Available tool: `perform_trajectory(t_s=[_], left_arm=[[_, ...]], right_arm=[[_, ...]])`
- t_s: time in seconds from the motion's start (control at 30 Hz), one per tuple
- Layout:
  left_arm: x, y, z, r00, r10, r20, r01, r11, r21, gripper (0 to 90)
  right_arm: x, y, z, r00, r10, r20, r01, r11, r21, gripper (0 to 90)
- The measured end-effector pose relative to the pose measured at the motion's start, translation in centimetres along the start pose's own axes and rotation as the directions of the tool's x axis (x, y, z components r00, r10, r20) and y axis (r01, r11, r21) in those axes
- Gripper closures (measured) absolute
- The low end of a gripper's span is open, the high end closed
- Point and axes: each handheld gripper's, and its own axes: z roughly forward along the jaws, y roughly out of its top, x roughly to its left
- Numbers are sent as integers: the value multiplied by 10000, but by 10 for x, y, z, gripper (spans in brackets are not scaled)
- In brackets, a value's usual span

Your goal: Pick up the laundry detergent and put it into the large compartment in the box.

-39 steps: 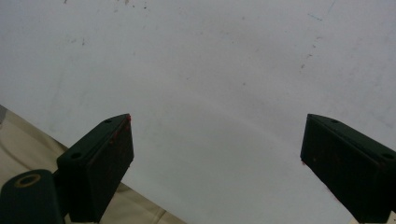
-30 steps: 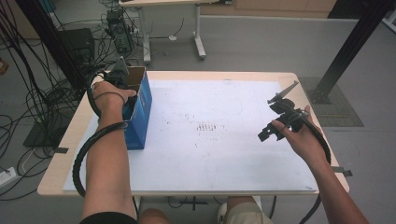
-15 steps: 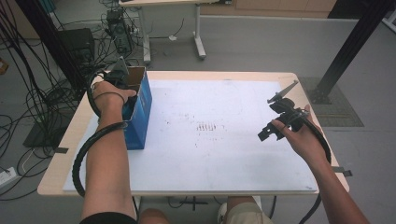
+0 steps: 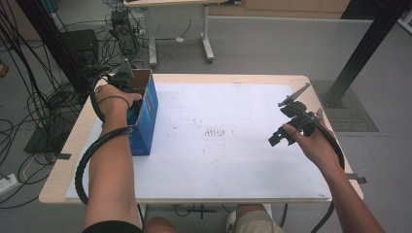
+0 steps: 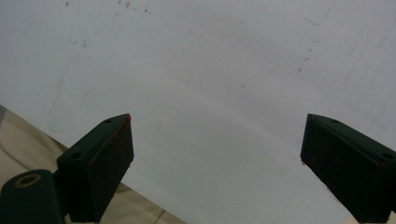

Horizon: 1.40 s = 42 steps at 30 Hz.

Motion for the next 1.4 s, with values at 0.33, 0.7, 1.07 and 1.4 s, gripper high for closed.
perform_trajectory(t_s=[0.33,0.7,1.07,1.4], left_arm=[[-1,0,0,10000,3,0,-3,10000,-5,372],[-2,-1,0,10000,10,-25,-10,10000,-31,372],[-2,1,0,10000,-24,-11,24,10000,4,371],[-1,1,0,10000,-64,10,64,10000,9,370]], right_arm=[[1,0,0,10000,-34,-35,34,10000,-22,95],[1,-1,0,10000,-16,-45,16,10000,3,95],[1,-1,2,10000,-17,-71,17,10000,-17,94],[1,1,5,9999,-57,-96,58,10000,43,95]])
